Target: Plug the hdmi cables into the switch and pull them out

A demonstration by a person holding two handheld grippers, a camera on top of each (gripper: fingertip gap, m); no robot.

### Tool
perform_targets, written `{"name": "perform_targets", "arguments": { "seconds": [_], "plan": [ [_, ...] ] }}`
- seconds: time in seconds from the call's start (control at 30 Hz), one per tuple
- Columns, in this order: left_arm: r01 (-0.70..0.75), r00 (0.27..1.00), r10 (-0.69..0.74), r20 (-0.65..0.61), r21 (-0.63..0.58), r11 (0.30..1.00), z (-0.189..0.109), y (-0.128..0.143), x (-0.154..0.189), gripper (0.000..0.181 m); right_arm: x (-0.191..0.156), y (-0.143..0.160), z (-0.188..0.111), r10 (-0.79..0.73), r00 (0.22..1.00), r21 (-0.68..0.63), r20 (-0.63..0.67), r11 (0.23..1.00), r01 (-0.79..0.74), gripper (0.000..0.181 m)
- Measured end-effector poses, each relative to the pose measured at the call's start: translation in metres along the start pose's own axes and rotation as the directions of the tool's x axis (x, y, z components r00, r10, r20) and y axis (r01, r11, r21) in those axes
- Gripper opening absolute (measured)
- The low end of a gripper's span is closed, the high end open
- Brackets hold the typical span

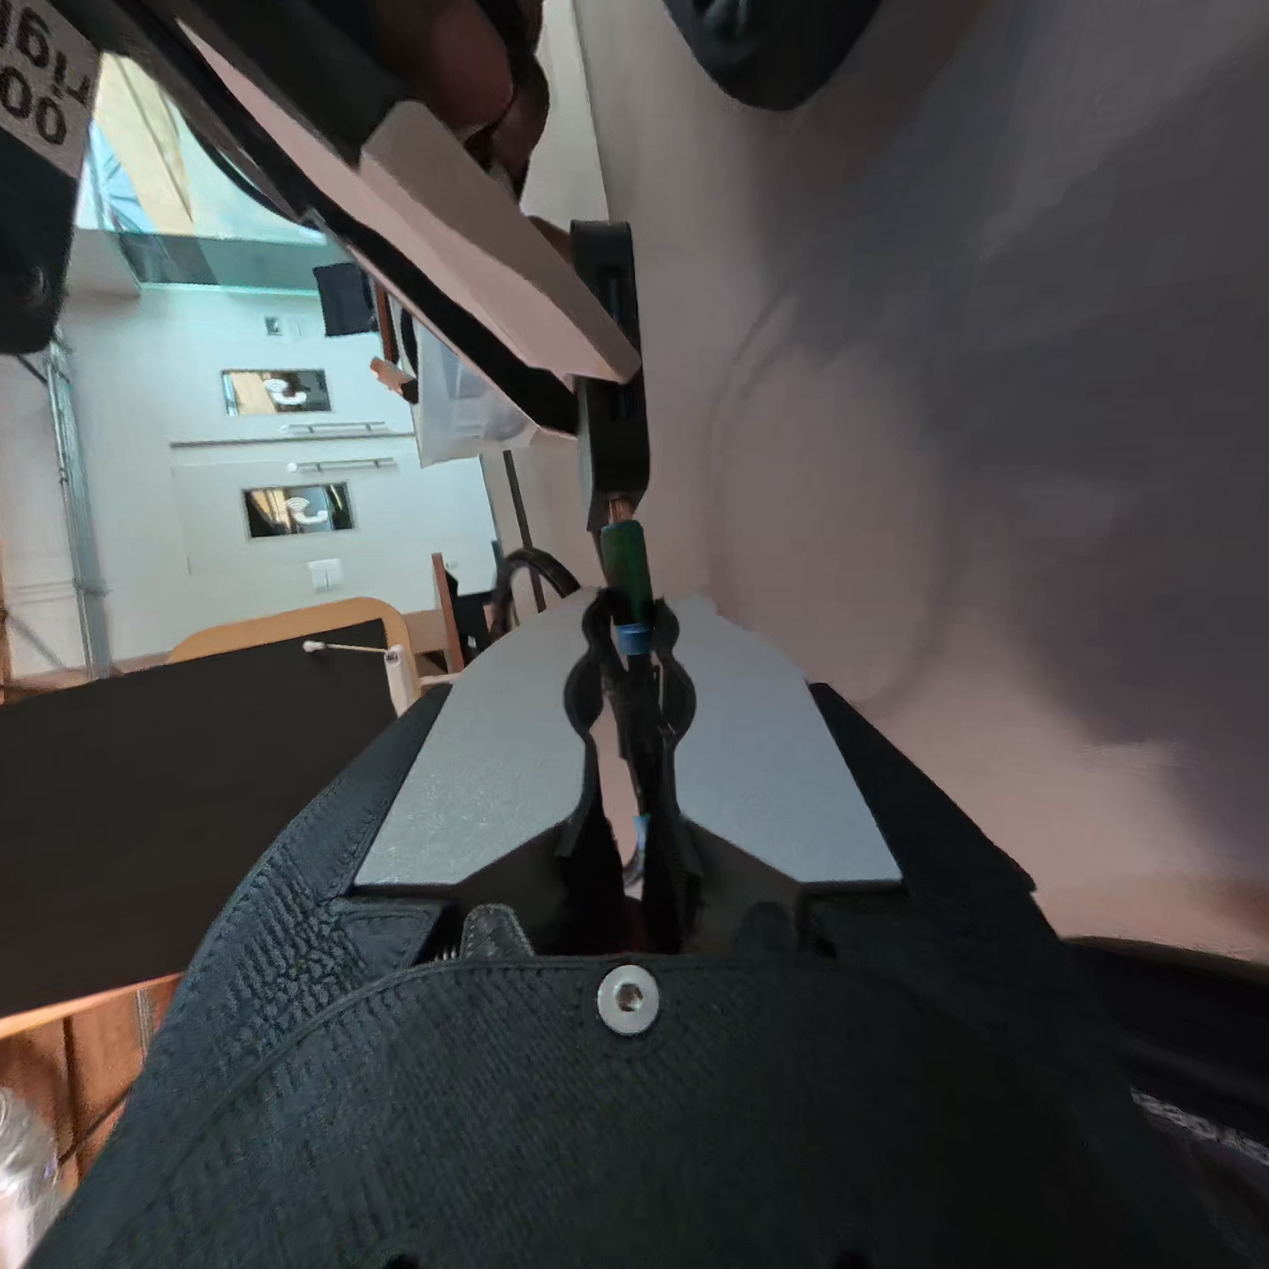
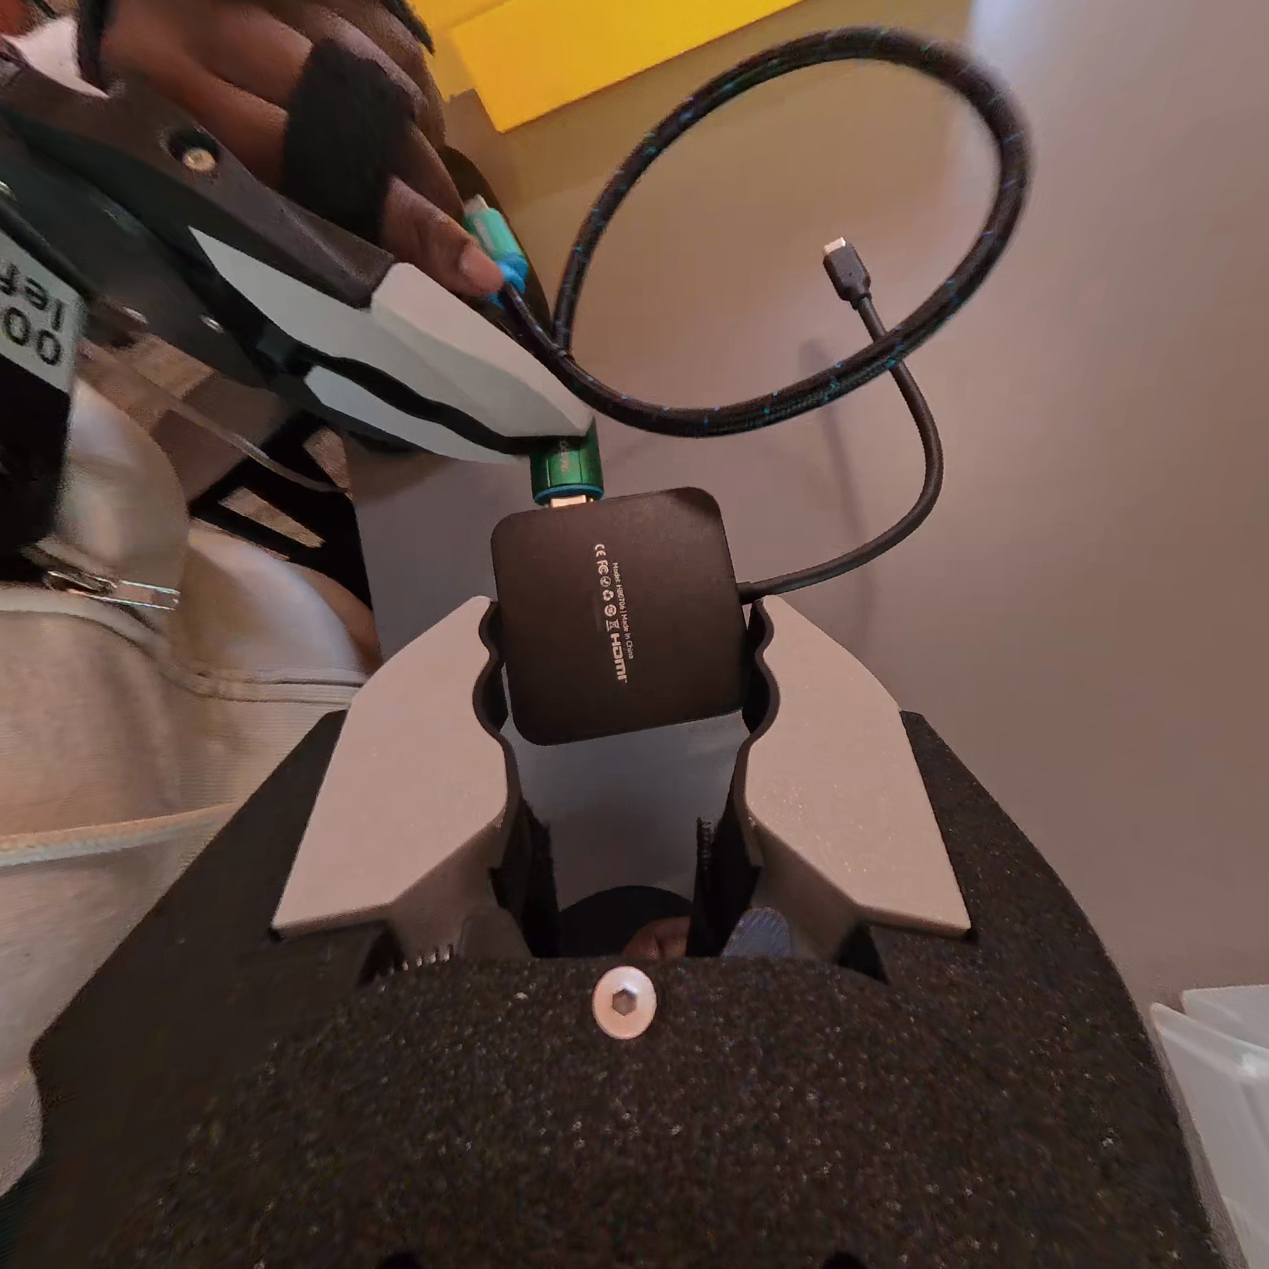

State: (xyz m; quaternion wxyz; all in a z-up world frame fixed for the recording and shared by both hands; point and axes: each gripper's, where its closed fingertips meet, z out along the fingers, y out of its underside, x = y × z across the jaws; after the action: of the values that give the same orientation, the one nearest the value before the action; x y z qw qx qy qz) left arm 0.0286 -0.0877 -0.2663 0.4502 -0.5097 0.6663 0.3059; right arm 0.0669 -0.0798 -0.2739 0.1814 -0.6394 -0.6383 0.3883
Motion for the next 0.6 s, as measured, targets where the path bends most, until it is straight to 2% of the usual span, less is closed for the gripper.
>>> {"name": "perform_targets", "arguments": {
  "seconds": [0.13,0.27,0.47,0.6],
  "plan": [
    [-0.025,0.999,0.026,-0.036,0.018,1.0,0.002,0.003,-0.004,0.01,0.002,-0.003,0.0,0.021,1.0,-0.033,0.006,0.999,-0.021,0.068],
    [-0.08,0.996,0.078,-0.051,-0.035,0.996,0.009,0.011,-0.004,0.011,0.009,-0.005,0.003,0.073,0.997,-0.052,-0.017,0.996,-0.074,0.068],
    [-0.029,0.998,0.027,-0.049,-0.053,0.998,0.017,0.022,-0.007,0.009,0.023,-0.013,0.008,0.095,0.992,-0.006,-0.079,0.995,-0.096,0.067],
    [0.03,0.997,-0.029,-0.068,0.012,0.999,0.019,0.019,-0.005,0.009,0.028,-0.017,0.009,0.048,0.994,0.016,-0.1,0.999,-0.047,0.068]
  ]
}}
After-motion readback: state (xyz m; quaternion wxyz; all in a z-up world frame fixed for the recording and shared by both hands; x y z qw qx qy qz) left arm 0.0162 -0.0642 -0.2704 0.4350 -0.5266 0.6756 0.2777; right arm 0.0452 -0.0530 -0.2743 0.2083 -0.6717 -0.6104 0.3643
